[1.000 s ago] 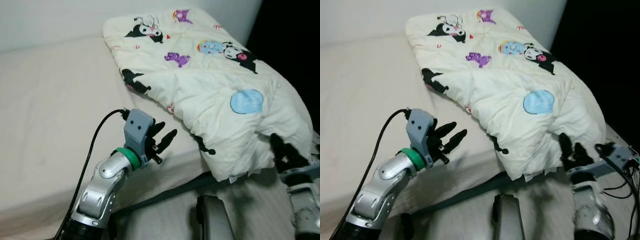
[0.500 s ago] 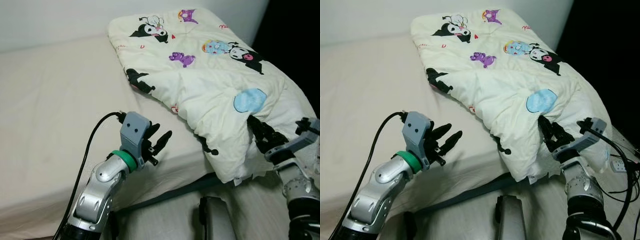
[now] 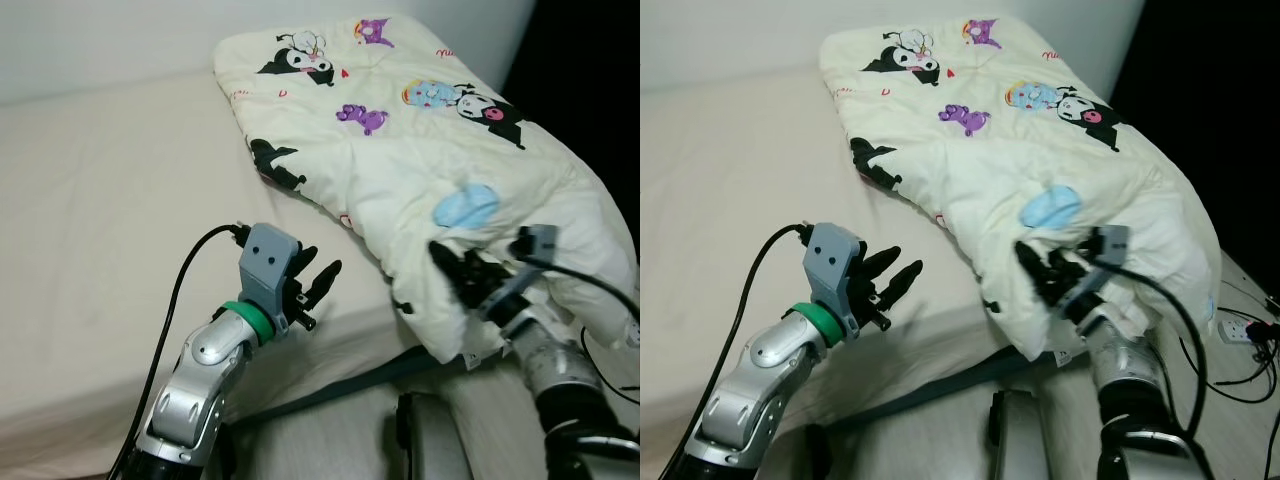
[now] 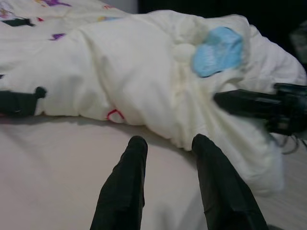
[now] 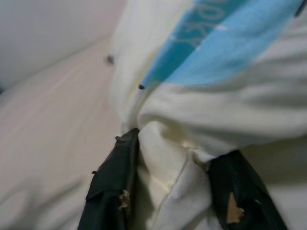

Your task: Clean up the room

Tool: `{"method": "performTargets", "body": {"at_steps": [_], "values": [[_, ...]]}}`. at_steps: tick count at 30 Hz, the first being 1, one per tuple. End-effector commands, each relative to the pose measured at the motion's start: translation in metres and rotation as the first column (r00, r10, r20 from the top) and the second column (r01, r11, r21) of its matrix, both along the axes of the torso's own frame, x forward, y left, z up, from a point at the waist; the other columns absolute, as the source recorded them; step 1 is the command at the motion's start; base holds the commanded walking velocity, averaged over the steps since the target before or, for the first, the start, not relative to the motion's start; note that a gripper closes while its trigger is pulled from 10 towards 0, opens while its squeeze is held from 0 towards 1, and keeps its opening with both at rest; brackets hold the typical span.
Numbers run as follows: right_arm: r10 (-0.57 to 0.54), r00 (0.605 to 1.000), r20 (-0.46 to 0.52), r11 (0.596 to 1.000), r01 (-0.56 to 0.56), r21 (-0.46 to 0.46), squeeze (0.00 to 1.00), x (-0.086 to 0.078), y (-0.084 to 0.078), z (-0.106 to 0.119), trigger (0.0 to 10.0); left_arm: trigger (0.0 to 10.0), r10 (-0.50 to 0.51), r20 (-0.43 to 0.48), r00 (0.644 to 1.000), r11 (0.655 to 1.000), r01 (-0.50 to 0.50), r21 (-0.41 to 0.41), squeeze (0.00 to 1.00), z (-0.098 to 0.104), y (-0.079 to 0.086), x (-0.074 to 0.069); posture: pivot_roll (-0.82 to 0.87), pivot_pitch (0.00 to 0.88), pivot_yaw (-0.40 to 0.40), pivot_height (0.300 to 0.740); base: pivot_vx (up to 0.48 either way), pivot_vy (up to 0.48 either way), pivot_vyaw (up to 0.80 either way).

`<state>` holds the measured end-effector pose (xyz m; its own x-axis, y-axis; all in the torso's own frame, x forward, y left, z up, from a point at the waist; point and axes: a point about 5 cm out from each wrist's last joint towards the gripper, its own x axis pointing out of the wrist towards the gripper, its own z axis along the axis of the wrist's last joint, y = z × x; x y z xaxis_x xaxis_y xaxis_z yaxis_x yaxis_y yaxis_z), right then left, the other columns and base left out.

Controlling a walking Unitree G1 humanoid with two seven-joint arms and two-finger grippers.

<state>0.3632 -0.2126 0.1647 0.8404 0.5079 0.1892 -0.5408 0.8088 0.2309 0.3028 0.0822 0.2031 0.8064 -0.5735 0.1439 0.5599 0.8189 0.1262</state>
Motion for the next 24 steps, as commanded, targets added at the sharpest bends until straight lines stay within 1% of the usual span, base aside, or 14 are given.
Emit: {"method": "performTargets", "body": {"at_steps": [1, 4, 5, 9, 10, 11, 12, 14, 15, 16, 21, 22, 23, 24], "values": [[0.063, 0.998, -0.01, 0.998, -0.063, -0.029, 0.0, -0.004, 0.008, -0.007, 0.0, 10.0, 0.017, -0.024, 1.0, 1.0, -0.017, 0.007, 0.0, -0.006, 0.004, -0.001, -0.07, 0.203, 0.132, 0.5, 0.0, 0.0, 0.0], [0.281, 0.96, -0.002, 0.95, -0.278, -0.144, 0.0, -0.02, 0.034, -0.009, 0.0, 10.0, 0.016, -0.026, 1.0, 1.0, -0.016, 0.003, 0.0, -0.006, 0.002, 0.0, -0.08, 0.199, 0.13, 0.5, 0.0, 0.0, 0.0], [0.281, 0.96, -0.002, 0.95, -0.278, -0.144, 0.0, -0.02, 0.034, -0.009, 0.0, 10.0, 0.016, -0.026, 1.0, 1.0, -0.016, 0.003, 0.0, -0.006, 0.002, 0.0, -0.08, 0.199, 0.13, 0.5, 0.0, 0.0, 0.0], [0.647, 0.759, -0.072, 0.727, -0.642, -0.242, 0.0, -0.063, 0.086, -0.017, 0.0, 10.0, 0.009, -0.023, 1.0, 1.0, -0.009, -0.005, 0.0, -0.006, -0.001, 0.001, -0.1, 0.195, 0.127, 0.5, 0.0, 0.0, 0.0], [0.676, 0.732, -0.08, 0.699, -0.672, -0.244, 0.0, -0.067, 0.091, -0.018, 0.0, 10.0, 0.008, -0.023, 1.0, 1.0, -0.009, -0.005, 0.0, -0.006, -0.002, 0.001, -0.1, 0.194, 0.126, 0.5, 0.0, 0.0, 0.0], [0.676, 0.732, -0.08, 0.699, -0.672, -0.244, 0.0, -0.067, 0.091, -0.018, 0.0, 10.0, 0.008, -0.023, 1.0, 1.0, -0.009, -0.005, 0.0, -0.006, -0.002, 0.001, -0.1, 0.194, 0.126, 0.5, 0.0, 0.0, 0.0], [0.765, 0.63, -0.13, 0.582, -0.764, -0.278, 0.0, -0.087, 0.105, -0.025, 0.0, 10.0, 0.006, -0.02, 1.0, 1.0, -0.006, -0.007, 0.0, -0.005, -0.003, 0.001, -0.1, 0.19, 0.119, 0.5, 0.0, 0.0, 0.0], [0.765, 0.63, -0.13, 0.582, -0.764, -0.278, 0.0, -0.087, 0.105, -0.025, 0.0, 10.0, 0.006, -0.02, 1.0, 1.0, -0.006, -0.007, 0.0, -0.005, -0.003, 0.001, -0.1, 0.19, 0.119, 0.5, 0.0, 0.0, 0.0], [0.791, 0.592, -0.153, 0.537, -0.793, -0.288, 0.0, -0.095, 0.109, -0.028, 0.0, 10.0, 0.006, -0.02, 1.0, 1.0, -0.006, -0.008, 0.0, -0.005, -0.004, 0.001, -0.1, 0.19, 0.119, 0.5, 0.0, 0.0, 0.0], [0.806, 0.562, -0.185, 0.5, -0.815, -0.294, 0.0, -0.103, 0.111, -0.033, 9.7, 10.0, 0.007, -0.018, 1.0, 1.0, -0.007, -0.009, 0.0, -0.005, -0.003, 0.001, -0.1, 0.188, 0.116, 0.5, 0.0, 0.0, 0.0], [0.813, 0.527, -0.248, 0.46, -0.842, -0.283, 0.0, -0.125, 0.107, -0.043, 10.0, 10.0, 0.017, -0.015, 1.0, 1.0, -0.017, -0.01, 0.0, -0.005, -0.001, 0.002, -0.1, 0.186, 0.114, 0.5, 0.0, 0.0, 0.0], [0.815, 0.518, -0.259, 0.452, -0.849, -0.275, 0.0, -0.132, 0.106, -0.044, 10.0, 10.0, 0.018, -0.014, 1.0, 1.0, -0.018, -0.008, 0.0, -0.005, -0.001, 0.001, -0.11, 0.184, 0.112, 0.5, 0.0, 0.0, 0.0], [0.822, 0.493, -0.287, 0.421, -0.864, -0.278, 0.0, -0.152, 0.105, -0.047, 10.0, 10.0, 0.025, -0.006, 1.0, 1.0, -0.025, 0.005, 0.0, -0.004, 0.003, 0.001, -0.12, 0.183, 0.114, 0.5, 0.0, 0.0, 0.0], [0.822, 0.493, -0.287, 0.421, -0.864, -0.278, 0.0, -0.152, 0.105, -0.047, 10.0, 10.0, 0.025, -0.006, 1.0, 1.0, -0.025, 0.005, 0.0, -0.004, 0.003, 0.001, -0.12, 0.183, 0.114, 0.5, 0.0, 0.0, 0.0]]}}
